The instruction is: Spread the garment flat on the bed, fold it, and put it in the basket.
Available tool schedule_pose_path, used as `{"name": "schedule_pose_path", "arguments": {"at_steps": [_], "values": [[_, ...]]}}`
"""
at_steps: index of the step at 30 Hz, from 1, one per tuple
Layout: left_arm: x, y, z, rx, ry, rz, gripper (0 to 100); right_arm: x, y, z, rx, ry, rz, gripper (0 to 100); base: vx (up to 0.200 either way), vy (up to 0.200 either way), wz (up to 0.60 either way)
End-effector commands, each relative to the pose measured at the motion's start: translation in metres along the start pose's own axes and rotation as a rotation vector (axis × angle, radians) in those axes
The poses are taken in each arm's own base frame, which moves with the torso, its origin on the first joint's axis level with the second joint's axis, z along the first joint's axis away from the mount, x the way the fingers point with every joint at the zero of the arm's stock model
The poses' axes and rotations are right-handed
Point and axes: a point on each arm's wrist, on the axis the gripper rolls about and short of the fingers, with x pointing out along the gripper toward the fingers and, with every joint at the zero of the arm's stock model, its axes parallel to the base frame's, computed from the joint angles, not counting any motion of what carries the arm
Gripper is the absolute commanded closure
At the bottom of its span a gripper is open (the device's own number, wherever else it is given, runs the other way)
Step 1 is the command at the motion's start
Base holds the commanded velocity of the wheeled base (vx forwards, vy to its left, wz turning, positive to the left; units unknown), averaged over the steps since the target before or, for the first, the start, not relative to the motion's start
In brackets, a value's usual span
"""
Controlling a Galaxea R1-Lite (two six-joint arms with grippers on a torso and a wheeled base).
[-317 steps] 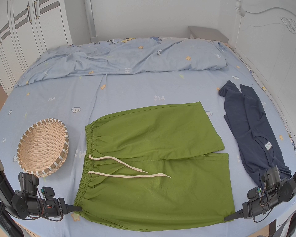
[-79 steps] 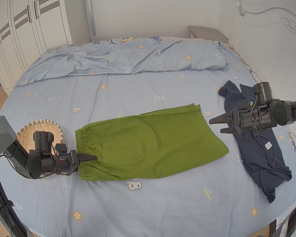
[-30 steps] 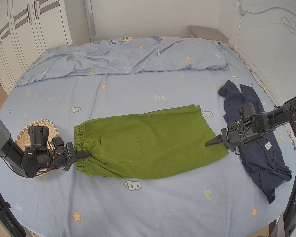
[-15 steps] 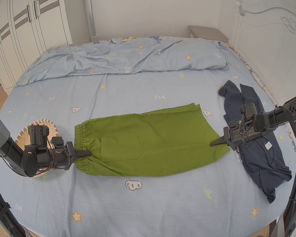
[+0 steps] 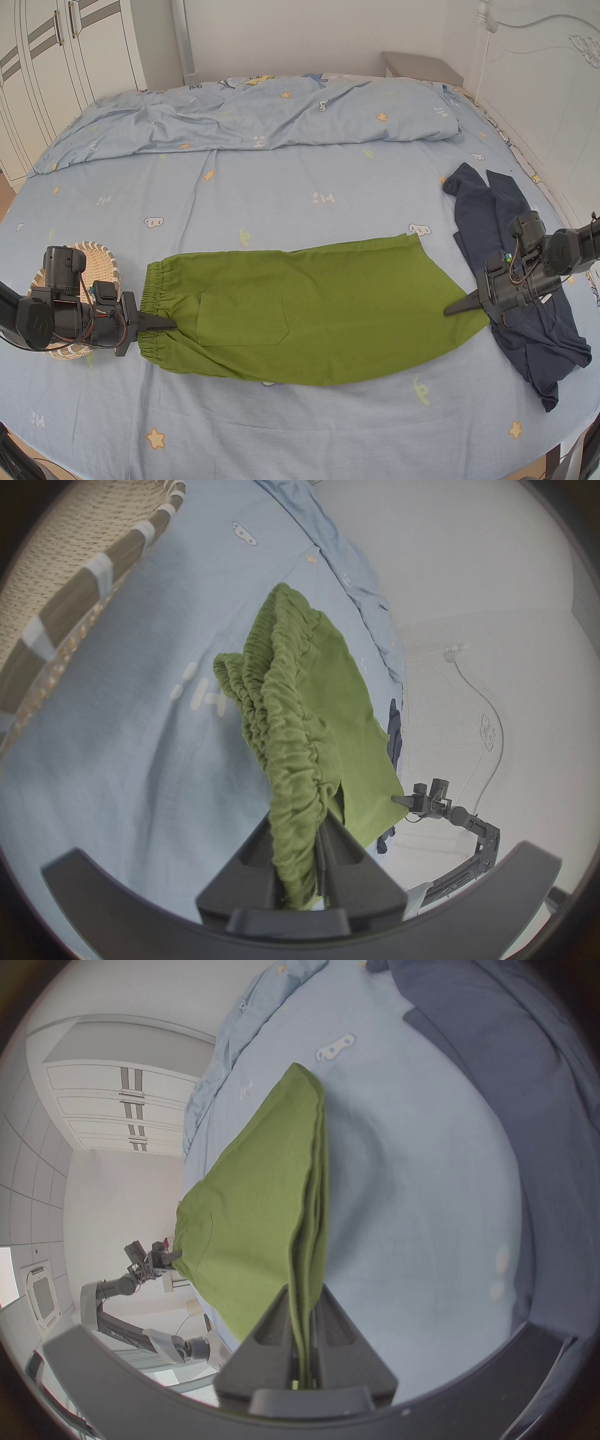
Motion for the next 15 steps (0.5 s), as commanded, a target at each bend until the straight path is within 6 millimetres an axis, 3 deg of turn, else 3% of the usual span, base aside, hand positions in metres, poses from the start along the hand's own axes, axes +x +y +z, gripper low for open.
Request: {"name": "schedule_pose_path", "arguments": {"at_steps": [1,2,3,4,5,7,8,15], "values": [[-0.018,0.005,-0.029,0.022,0.042,0.033,100,-0.020,0.009,-0.055,-0.027,0.054,-0.009,100,0.000,0.000,0.00],[-0.018,0.005,-0.029,0.022,0.042,0.033,100,-0.020,0.009,-0.055,-0.027,0.054,-0.009,100,0.000,0.000,0.00],[-0.019,0.014,-0.044,0.027,0.081,0.056,100,-0.018,0.005,-0.075,-0.021,0.098,-0.013,100,0.000,0.000,0.00],[-0.019,0.014,-0.044,0.027,0.081,0.056,100,-0.018,0.005,-0.075,-0.021,0.098,-0.013,100,0.000,0.000,0.00],[-0.022,0.023,-0.057,0.029,0.108,0.080,100,-0.015,0.003,-0.094,-0.018,0.148,-0.014,100,0.000,0.000,0.00],[-0.024,0.026,-0.060,0.026,0.112,0.086,100,-0.015,0.003,-0.098,-0.019,0.157,-0.014,100,0.000,0.000,0.00],[-0.033,0.036,-0.073,0.021,0.113,0.111,100,-0.012,0.001,-0.120,-0.006,0.207,-0.013,100,0.000,0.000,0.00],[-0.054,0.054,-0.094,0.032,0.085,0.161,100,-0.007,-0.001,-0.163,-0.036,0.248,0.001,100,0.000,0.000,0.00]]}}
